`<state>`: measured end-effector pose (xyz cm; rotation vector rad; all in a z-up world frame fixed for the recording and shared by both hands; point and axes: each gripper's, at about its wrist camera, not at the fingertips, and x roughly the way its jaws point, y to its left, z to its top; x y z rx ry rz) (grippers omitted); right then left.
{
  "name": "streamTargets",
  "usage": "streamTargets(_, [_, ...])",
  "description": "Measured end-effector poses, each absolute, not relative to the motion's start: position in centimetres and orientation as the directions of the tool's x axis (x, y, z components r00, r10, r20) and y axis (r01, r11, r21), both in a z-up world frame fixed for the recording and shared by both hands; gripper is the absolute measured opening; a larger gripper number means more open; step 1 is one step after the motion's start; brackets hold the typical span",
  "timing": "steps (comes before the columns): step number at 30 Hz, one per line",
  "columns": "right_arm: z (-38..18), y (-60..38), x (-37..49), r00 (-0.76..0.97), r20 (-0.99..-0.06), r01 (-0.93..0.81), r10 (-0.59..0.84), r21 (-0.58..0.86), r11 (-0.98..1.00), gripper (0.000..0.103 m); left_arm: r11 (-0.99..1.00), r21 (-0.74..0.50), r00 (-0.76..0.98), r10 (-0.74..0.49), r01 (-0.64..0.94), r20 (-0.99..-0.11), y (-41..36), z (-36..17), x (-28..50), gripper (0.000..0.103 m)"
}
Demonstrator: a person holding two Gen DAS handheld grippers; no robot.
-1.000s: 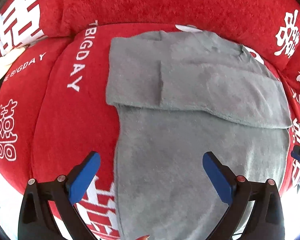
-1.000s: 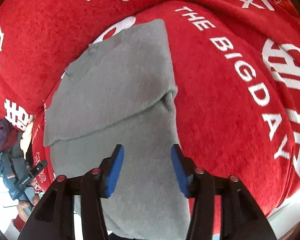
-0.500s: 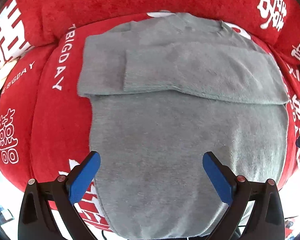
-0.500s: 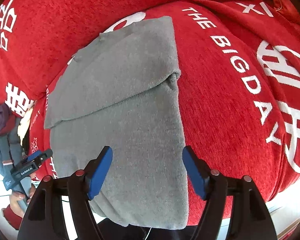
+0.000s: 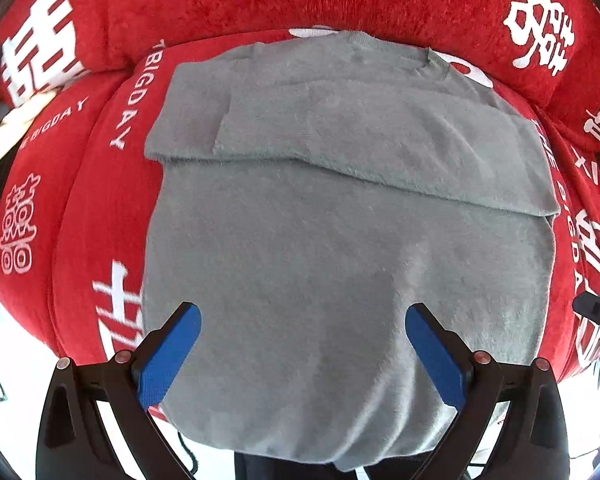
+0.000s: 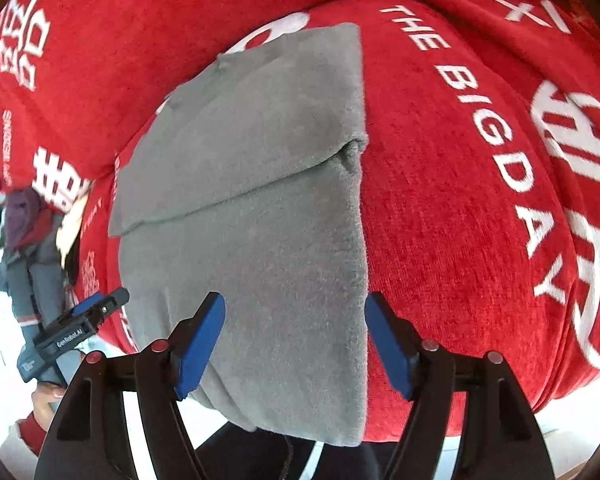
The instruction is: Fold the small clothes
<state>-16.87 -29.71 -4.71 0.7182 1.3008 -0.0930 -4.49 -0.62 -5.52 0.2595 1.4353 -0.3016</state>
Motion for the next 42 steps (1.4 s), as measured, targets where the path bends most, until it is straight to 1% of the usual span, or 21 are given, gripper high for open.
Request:
streamTargets(6, [-4.5, -29.4, -17.5, 0.305, -0.886, 0.411, 0.349, 0.453, 0.791, 0.076, 0.939, -0.015, 0.096, -0.051, 0.342, -0.994, 0.2, -5.5, -7.0, 0.102])
streamTargets(10, [-4.4, -27.9, -18.2, 0.303, -0.884, 0.383, 0.356, 0.455, 0.804, 0.076, 0.940, -0.023, 0.103, -0.062, 0.340, -0.993, 2.2, -5.5, -8.1, 0.102])
streamTargets(15, [-4.2, -25.1, -19.9, 0.327, -0.866, 0.349, 0.379, 0.484, 0.802, 0.076, 0.941, -0.065, 0.106, -0.106, 0.332, -0.989, 5.9, -5.9, -9.6, 0.102])
streamTargets(17, [-4.6, -23.8, -21.1, 0.332, -0.846, 0.339, 0.417, 0.519, 0.784, 0.076, 0.940, -0.094, 0.115, -0.138, 0.327, -0.984, 7.8, -5.9, -10.4, 0.102])
streamTargets(19, [-5.4, -22.3, -22.4, 0.312, -0.840, 0.328, 0.443, 0.533, 0.780, 0.076, 0.937, -0.134, 0.098, -0.173, 0.323, -0.980, 9.9, -6.5, -11.3, 0.102])
streamTargets(22, [-7.6, -20.4, -24.8, 0.259, -0.857, 0.329, 0.447, 0.513, 0.793, 0.076, 0.932, -0.178, 0.054, -0.205, 0.315, -0.977, 13.1, -8.5, -12.8, 0.102])
streamTargets(26, [-12.0, -19.1, -28.5, 0.177, -0.874, 0.390, 0.452, 0.484, 0.783, 0.076, 0.937, -0.200, 0.007, -0.211, 0.285, -0.978, 16.8, -11.5, -14.6, 0.102])
streamTargets(29, [-15.5, -18.6, -30.7, 0.121, -0.883, 0.431, 0.454, 0.459, 0.777, 0.076, 0.942, -0.237, -0.025, -0.238, 0.238, -0.971, 18.9, -13.7, -15.5, 0.102])
streamTargets(34, [-19.1, -18.2, -31.9, 0.105, -0.881, 0.433, 0.462, 0.459, 0.776, 0.076, 0.939, -0.294, -0.057, -0.288, 0.179, -0.956, 19.9, -17.0, -15.6, 0.102])
streamTargets(38, [-19.9, -17.8, -31.3, 0.129, -0.859, 0.424, 0.495, 0.500, 0.755, 0.076, 0.927, -0.328, -0.063, -0.322, 0.179, -0.945, 18.5, -18.1, -15.7, 0.102])
streamTargets(39, [-20.0, -17.7, -31.3, 0.134, -0.854, 0.428, 0.503, 0.508, 0.748, 0.075, 0.925, -0.331, -0.061, -0.326, 0.184, -0.944, 18.3, -18.1, -15.8, 0.101])
streamTargets(40, [-20.2, -17.5, -31.3, 0.137, -0.851, 0.433, 0.507, 0.512, 0.742, 0.070, 0.923, -0.334, -0.058, -0.329, 0.189, -0.942, 18.1, -18.0, -15.8, 0.098])
streamTargets(41, [-20.3, -17.4, -31.4, 0.141, -0.845, 0.443, 0.515, 0.519, 0.731, 0.049, 0.922, -0.338, -0.057, -0.333, 0.190, -0.941, 17.9, -17.9, -16.0, 0.092])
streamTargets(42, [-20.5, -17.6, -31.6, 0.149, -0.837, 0.460, 0.526, 0.530, 0.712, 0.037, 0.919, -0.344, -0.058, -0.339, 0.191, -0.939, 17.8, -17.6, -16.1, 0.080])
